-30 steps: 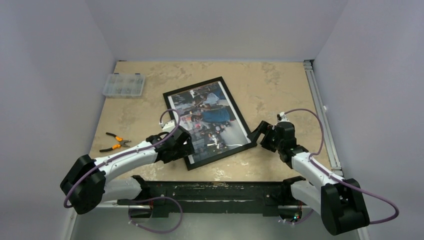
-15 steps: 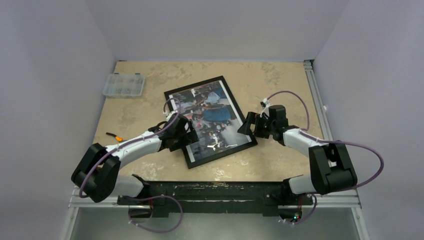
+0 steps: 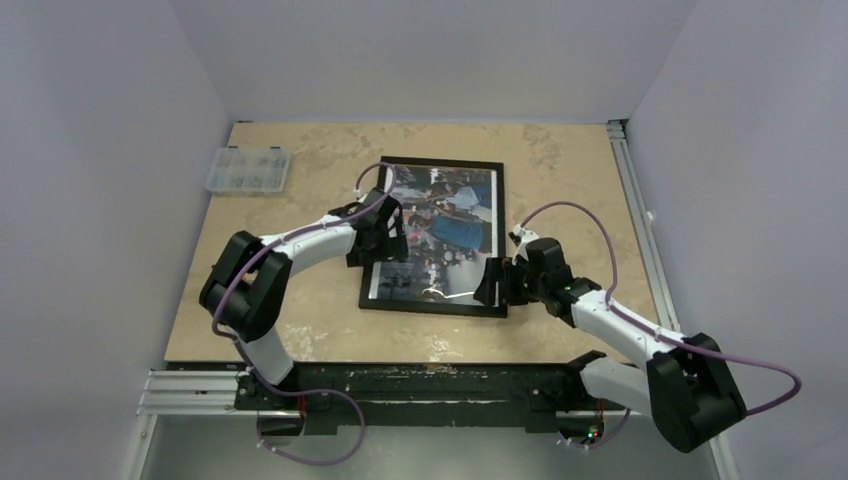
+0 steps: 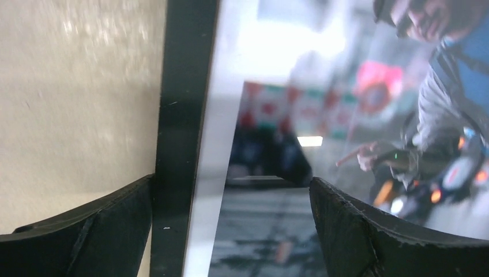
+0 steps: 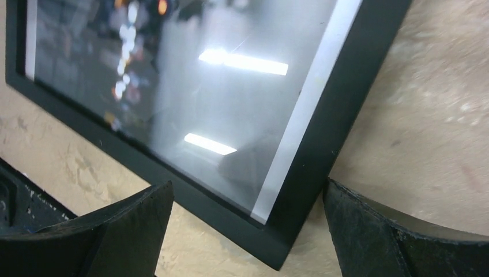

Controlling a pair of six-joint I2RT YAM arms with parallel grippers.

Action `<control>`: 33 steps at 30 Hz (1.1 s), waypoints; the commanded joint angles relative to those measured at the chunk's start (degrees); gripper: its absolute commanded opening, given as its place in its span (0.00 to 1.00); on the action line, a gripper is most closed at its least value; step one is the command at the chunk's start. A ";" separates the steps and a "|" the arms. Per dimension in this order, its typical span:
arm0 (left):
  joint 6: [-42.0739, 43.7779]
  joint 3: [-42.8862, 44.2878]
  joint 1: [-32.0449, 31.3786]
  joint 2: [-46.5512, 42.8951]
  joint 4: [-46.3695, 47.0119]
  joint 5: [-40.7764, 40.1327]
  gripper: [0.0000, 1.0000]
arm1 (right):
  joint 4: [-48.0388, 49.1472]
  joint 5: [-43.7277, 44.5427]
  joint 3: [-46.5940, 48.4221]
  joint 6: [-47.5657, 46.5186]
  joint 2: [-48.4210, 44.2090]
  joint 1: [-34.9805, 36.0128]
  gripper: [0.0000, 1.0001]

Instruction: Put the photo into the frame

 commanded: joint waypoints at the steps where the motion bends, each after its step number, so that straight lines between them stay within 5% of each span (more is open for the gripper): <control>1: -1.09 7.32 -2.08 6.88 7.18 13.19 0.98 | 2.44 -10.89 -2.31 10.40 -1.68 10.02 0.98; 9: 3.75 18.09 -2.08 10.41 -1.17 9.41 1.00 | 11.26 -8.64 1.84 16.48 8.85 24.39 0.98; 15: 5.66 19.57 -2.03 3.80 -11.58 -0.47 1.00 | 11.14 -6.92 6.34 17.78 11.47 29.41 0.98; 26: -11.61 -9.72 -1.86 -23.30 -8.16 0.01 1.00 | 0.24 -2.12 13.21 11.61 5.33 28.85 0.98; 33: -19.58 -24.58 -1.20 -33.72 -2.60 1.13 0.96 | -5.94 -3.99 15.86 3.65 3.16 13.98 0.99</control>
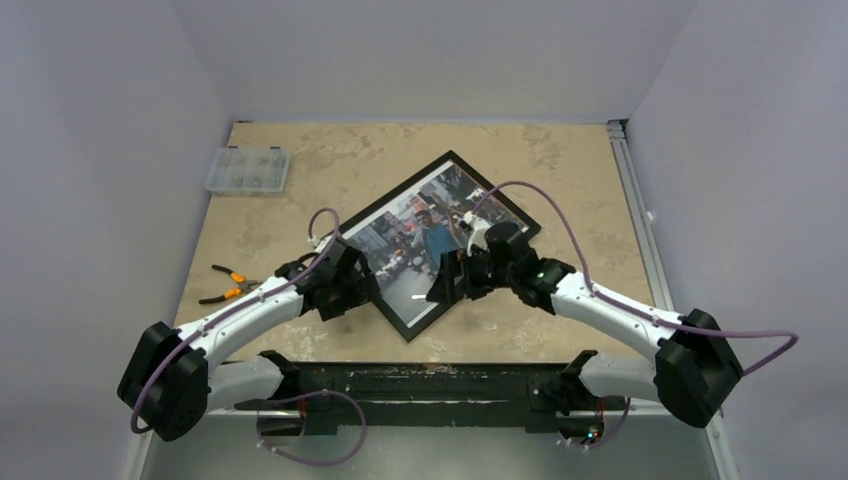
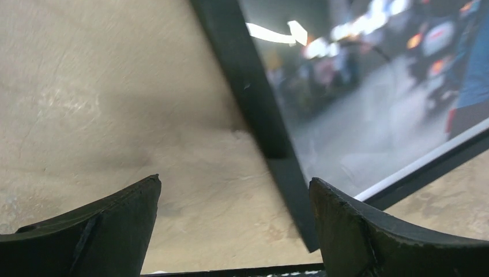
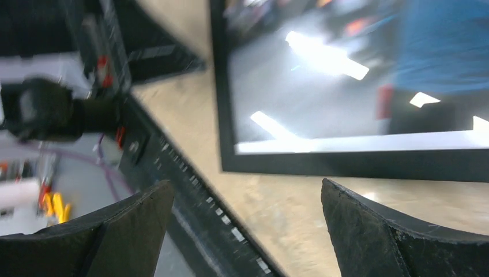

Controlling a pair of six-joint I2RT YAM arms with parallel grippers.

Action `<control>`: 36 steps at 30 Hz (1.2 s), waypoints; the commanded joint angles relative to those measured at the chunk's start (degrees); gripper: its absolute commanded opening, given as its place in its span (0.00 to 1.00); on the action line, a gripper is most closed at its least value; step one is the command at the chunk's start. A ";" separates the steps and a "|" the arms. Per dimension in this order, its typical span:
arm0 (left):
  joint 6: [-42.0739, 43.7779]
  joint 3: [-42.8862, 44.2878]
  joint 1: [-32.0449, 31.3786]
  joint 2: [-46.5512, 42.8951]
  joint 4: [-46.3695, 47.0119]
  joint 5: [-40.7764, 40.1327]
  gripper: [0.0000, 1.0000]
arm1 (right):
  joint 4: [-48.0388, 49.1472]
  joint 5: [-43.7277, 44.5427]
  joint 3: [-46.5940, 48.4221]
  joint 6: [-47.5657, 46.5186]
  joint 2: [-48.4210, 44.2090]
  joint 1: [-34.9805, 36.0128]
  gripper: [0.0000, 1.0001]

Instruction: Put the photo into the frame

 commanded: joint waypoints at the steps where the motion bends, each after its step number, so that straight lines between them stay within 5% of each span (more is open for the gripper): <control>1: -6.80 -5.58 0.93 -4.16 5.99 1.31 0.95 | -5.93 -0.49 2.50 -7.59 -1.13 -11.04 0.99; 8: -6.47 -7.75 3.40 0.68 15.37 5.12 0.85 | -8.41 -3.08 6.97 -12.51 4.10 -31.66 0.99; 13: -4.92 -5.32 5.07 7.94 17.90 6.00 0.76 | -8.59 -7.46 11.49 -11.75 8.02 -37.59 0.99; 22: 3.43 0.68 5.56 16.44 14.36 6.00 0.14 | -7.86 -8.98 9.69 -9.95 5.99 -37.94 0.99; 26: 8.37 3.42 5.52 19.39 11.95 6.00 0.00 | -7.67 -9.84 8.59 -9.47 4.93 -37.89 0.99; 36: 19.84 11.99 5.52 26.02 9.15 5.99 0.00 | -8.85 -10.97 7.37 -10.62 2.00 -37.87 0.99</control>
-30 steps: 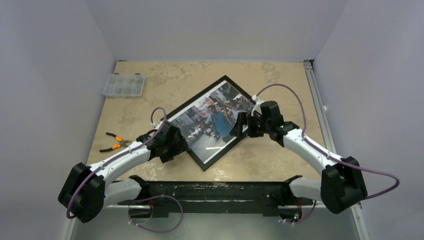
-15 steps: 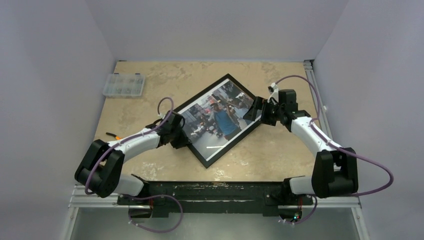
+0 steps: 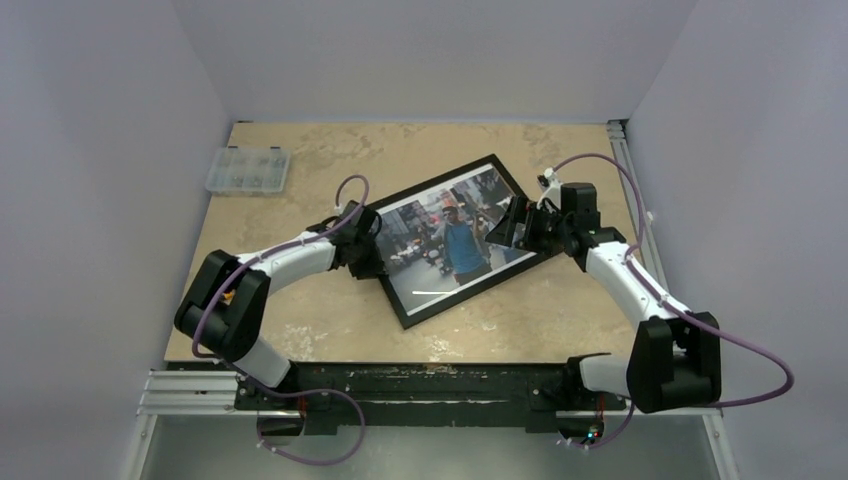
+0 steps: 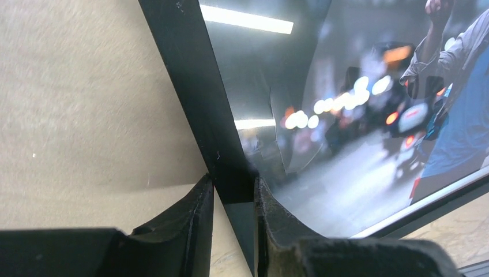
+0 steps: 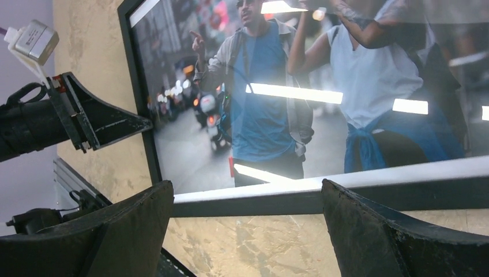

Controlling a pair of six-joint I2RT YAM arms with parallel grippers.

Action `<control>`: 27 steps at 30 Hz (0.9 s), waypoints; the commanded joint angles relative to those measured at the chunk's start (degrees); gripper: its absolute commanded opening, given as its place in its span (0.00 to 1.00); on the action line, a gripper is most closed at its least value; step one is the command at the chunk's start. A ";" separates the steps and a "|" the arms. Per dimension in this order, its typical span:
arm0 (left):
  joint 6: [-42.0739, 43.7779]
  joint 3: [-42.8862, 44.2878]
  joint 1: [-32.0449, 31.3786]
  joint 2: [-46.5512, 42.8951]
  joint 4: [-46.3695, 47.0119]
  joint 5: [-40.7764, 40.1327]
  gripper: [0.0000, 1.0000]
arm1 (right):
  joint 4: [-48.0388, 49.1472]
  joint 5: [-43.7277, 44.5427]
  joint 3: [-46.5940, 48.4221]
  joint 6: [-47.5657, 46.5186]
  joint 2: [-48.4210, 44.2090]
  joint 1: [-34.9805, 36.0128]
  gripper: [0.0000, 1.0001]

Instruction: Put the photo into the frame

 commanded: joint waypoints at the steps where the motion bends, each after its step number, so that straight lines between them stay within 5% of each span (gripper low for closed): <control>1: 13.83 3.80 -0.47 4.75 -3.90 -0.76 0.00 | -0.43 -1.84 -0.03 -1.20 -2.28 -0.02 0.99; 18: 32.43 9.48 5.79 8.58 -3.62 6.59 0.00 | -4.03 -1.20 1.06 -4.76 -8.14 0.07 0.98; 27: 33.21 12.09 7.08 10.98 -5.91 7.78 0.00 | -4.44 -1.38 1.53 -4.74 -8.84 0.07 0.98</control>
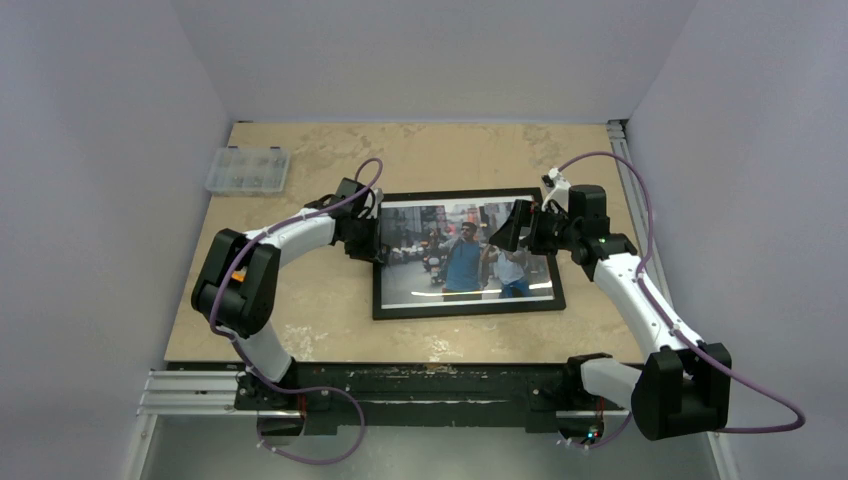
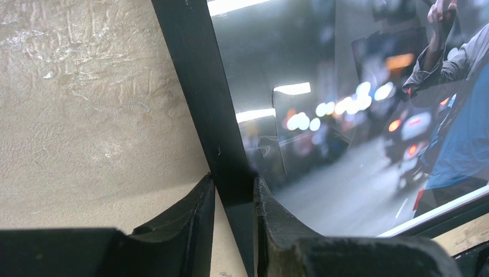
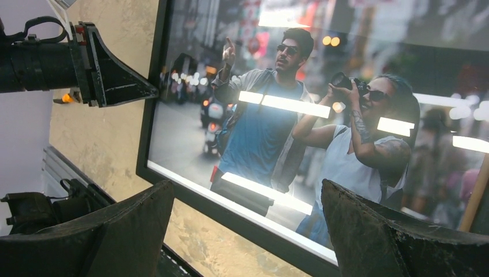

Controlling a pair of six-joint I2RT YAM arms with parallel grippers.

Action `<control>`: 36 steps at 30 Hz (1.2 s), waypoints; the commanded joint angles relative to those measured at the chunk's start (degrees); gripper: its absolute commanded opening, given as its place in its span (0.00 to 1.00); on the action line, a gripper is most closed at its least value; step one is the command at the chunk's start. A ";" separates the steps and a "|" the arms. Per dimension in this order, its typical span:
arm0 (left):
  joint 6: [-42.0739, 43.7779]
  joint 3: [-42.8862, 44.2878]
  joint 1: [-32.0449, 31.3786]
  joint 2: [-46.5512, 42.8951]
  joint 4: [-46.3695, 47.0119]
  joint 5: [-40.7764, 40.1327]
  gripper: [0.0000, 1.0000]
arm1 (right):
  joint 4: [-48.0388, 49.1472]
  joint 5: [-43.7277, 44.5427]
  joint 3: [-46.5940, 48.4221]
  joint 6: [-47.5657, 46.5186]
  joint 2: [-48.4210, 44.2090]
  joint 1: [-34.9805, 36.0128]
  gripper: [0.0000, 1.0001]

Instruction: Put the photo into the frame

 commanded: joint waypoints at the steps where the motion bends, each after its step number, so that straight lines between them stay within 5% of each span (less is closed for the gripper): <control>1: 4.70 0.65 0.70 1.62 -1.97 -1.72 0.00 | -0.29 -1.30 1.64 -1.10 -1.70 0.03 0.98; 5: 2.41 0.02 0.66 -0.76 -2.25 -3.82 0.06 | -0.51 -1.29 2.06 -1.08 -2.04 0.07 0.98; 9: 0.34 -1.77 0.71 -6.35 -0.39 -4.29 0.54 | -0.76 -1.15 2.32 -1.17 -2.70 0.06 0.98; 13: -1.21 -4.29 0.78 -14.08 1.68 -3.54 0.76 | -0.99 -1.03 2.61 -1.22 -3.68 0.06 0.98; 30: -11.94 -20.57 2.42 -59.84 9.88 2.54 0.99 | 1.08 -1.78 2.13 -1.37 -10.95 0.07 0.99; 36: -9.13 -24.61 2.51 -74.08 6.49 -4.18 1.00 | 5.82 4.67 -2.53 -1.56 -17.52 0.06 0.99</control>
